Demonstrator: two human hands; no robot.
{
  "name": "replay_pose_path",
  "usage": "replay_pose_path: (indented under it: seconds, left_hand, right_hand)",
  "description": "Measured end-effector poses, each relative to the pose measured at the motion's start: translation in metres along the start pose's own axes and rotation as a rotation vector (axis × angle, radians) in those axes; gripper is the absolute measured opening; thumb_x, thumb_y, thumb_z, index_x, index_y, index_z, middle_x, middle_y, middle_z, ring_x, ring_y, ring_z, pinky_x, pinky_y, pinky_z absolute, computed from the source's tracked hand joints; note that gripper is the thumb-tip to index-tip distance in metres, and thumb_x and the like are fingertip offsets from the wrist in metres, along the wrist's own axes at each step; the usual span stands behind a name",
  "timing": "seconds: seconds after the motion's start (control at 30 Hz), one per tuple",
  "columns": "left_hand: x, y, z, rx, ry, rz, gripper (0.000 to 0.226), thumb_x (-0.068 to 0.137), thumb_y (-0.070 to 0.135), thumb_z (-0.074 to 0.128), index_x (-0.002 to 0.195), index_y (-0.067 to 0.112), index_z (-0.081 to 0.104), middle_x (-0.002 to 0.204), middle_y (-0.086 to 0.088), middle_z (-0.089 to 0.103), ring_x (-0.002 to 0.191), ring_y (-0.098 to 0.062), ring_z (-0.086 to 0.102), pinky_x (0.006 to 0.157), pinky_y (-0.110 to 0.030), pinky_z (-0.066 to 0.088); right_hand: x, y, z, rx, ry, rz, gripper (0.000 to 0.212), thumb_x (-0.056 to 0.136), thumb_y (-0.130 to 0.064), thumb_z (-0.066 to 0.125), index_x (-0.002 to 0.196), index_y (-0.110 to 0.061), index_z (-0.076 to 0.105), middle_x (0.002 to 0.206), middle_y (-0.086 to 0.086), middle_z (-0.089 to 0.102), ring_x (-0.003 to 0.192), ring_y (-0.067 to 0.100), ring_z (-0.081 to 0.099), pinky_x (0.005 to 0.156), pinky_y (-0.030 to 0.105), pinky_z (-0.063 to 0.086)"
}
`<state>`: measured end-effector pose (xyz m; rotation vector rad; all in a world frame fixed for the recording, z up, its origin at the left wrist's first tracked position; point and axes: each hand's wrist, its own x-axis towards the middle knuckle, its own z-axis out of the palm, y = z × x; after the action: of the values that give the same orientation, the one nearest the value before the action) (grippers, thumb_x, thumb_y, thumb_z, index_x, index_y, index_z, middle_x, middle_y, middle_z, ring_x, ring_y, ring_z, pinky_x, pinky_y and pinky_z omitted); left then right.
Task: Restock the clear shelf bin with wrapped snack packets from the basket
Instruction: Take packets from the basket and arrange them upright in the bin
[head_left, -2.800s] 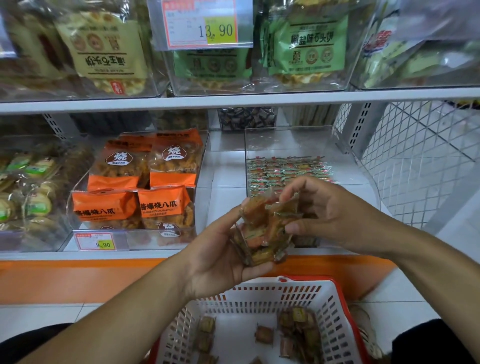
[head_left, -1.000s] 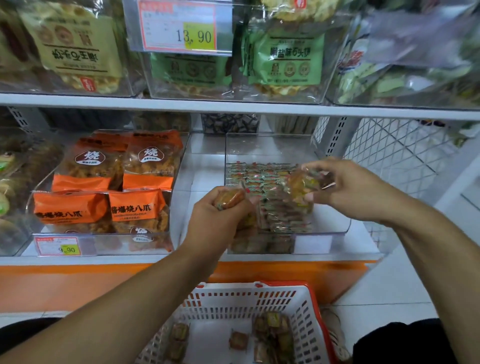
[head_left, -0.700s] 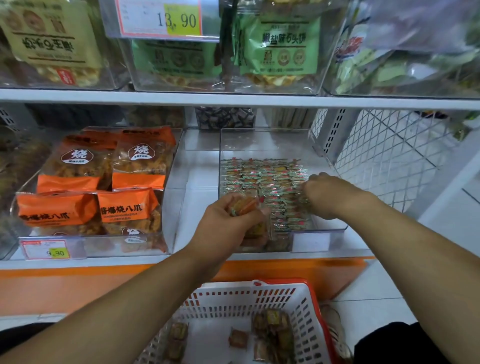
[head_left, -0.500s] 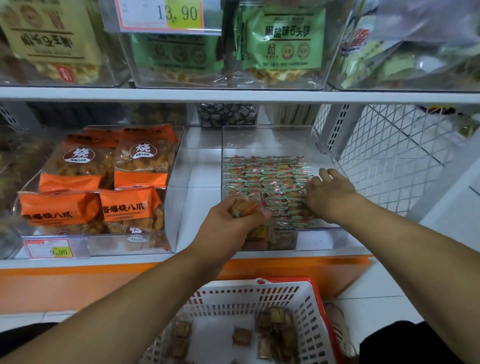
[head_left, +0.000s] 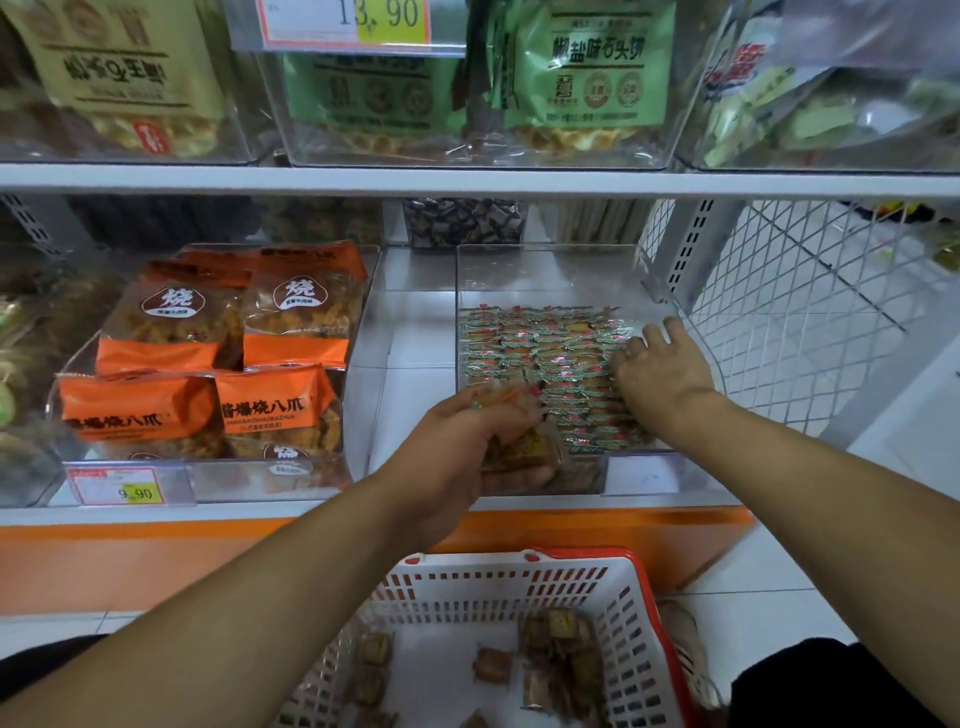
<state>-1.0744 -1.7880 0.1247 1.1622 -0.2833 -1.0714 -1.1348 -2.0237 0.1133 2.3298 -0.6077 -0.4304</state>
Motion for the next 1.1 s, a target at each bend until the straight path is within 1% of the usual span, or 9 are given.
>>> replay_pose_path:
  seconds: [0.13,0.2,0.27,0.37,0.47,0.6,0.8,1.0,1.1]
  left_hand:
    - [-0.006,0.005,0.000,-0.123,0.015,-0.051,0.031,0.093,0.016,0.067,0.123,0.006,0.066,0.110,-0.020,0.074,0.095,-0.031,0.075,0.073,-0.037,0.062]
    - [-0.010,0.008,0.000,-0.146,-0.001,-0.048,0.031,0.093,0.027,0.068,0.118,0.009,0.071,0.113,-0.020,0.074,0.097,-0.032,0.075,0.074,-0.038,0.062]
    - [-0.014,0.011,0.000,-0.163,-0.018,-0.043,0.040,0.092,0.040,0.068,0.116,0.009,0.072,0.111,-0.019,0.075,0.095,-0.030,0.075,0.076,-0.039,0.063]
    - [-0.018,0.012,0.000,-0.203,0.005,-0.032,0.044,0.098,0.042,0.058,0.119,0.004,0.068,0.100,-0.018,0.075,0.085,-0.028,0.075,0.074,-0.040,0.063]
    - [-0.022,0.009,-0.001,-0.161,-0.034,-0.024,0.037,0.103,0.033,0.049,0.101,0.012,0.079,0.104,-0.016,0.075,0.083,-0.025,0.075,0.070,-0.037,0.062]
    - [-0.026,0.007,-0.001,-0.077,0.054,-0.036,0.030,0.102,0.029,0.053,0.096,0.014,0.079,0.101,-0.018,0.076,0.082,-0.028,0.076,0.068,-0.040,0.063]
    - [-0.029,0.008,-0.001,-0.181,0.096,-0.105,0.028,0.103,0.021,0.053,0.113,0.002,0.071,0.104,-0.021,0.076,0.091,-0.032,0.076,0.061,-0.035,0.063]
    - [-0.027,0.010,-0.003,-0.365,0.070,-0.152,0.032,0.099,0.021,0.056,0.106,-0.005,0.072,0.109,-0.026,0.074,0.090,-0.033,0.076,0.067,-0.036,0.065]
    - [-0.025,0.008,-0.005,-0.370,0.079,-0.127,0.034,0.095,0.022,0.064,0.117,-0.003,0.069,0.114,-0.026,0.072,0.096,-0.034,0.075,0.073,-0.037,0.065]
  right_hand:
    - [-0.019,0.006,-0.027,0.067,-0.009,-0.011,0.054,0.100,-0.024,0.049,0.152,-0.019,0.037,0.158,0.012,0.034,0.150,0.039,0.016,0.124,0.056,0.003]
    - [-0.034,0.013,-0.043,0.364,0.198,-0.068,0.050,0.095,-0.019,0.056,0.144,-0.026,0.048,0.149,0.009,0.046,0.142,0.033,0.033,0.119,0.050,0.022]
    - [-0.058,0.016,-0.059,0.955,0.325,-0.106,0.031,0.098,-0.035,0.058,0.129,-0.033,0.059,0.124,0.003,0.065,0.114,0.020,0.060,0.095,0.039,0.048]
    - [-0.089,0.007,-0.072,1.497,0.020,-0.239,0.059,0.077,-0.081,0.051,0.116,-0.038,0.062,0.093,-0.004,0.071,0.070,0.013,0.072,0.066,0.040,0.061]
    - [-0.098,-0.009,-0.069,1.580,-0.197,-0.379,0.052,0.078,-0.061,0.073,0.120,-0.033,0.061,0.094,-0.002,0.074,0.072,0.016,0.074,0.071,0.046,0.063]
    - [-0.095,-0.015,-0.064,1.624,-0.188,-0.355,0.035,0.082,-0.035,0.082,0.115,-0.034,0.071,0.097,-0.007,0.077,0.091,0.016,0.072,0.090,0.045,0.058]
    - [-0.096,-0.020,-0.061,1.774,-0.074,-0.196,0.035,0.075,-0.006,0.083,0.104,-0.021,0.073,0.094,0.004,0.075,0.077,0.025,0.075,0.072,0.050,0.063]
    - [-0.103,-0.029,-0.069,1.649,0.073,-0.139,0.035,0.082,-0.021,0.074,0.114,-0.028,0.063,0.094,-0.002,0.064,0.059,0.015,0.072,0.053,0.032,0.060]
    - [-0.104,-0.029,-0.069,1.289,0.243,-0.132,0.032,0.082,-0.031,0.070,0.113,-0.030,0.063,0.081,-0.018,0.054,0.067,0.001,0.055,0.051,0.019,0.036]
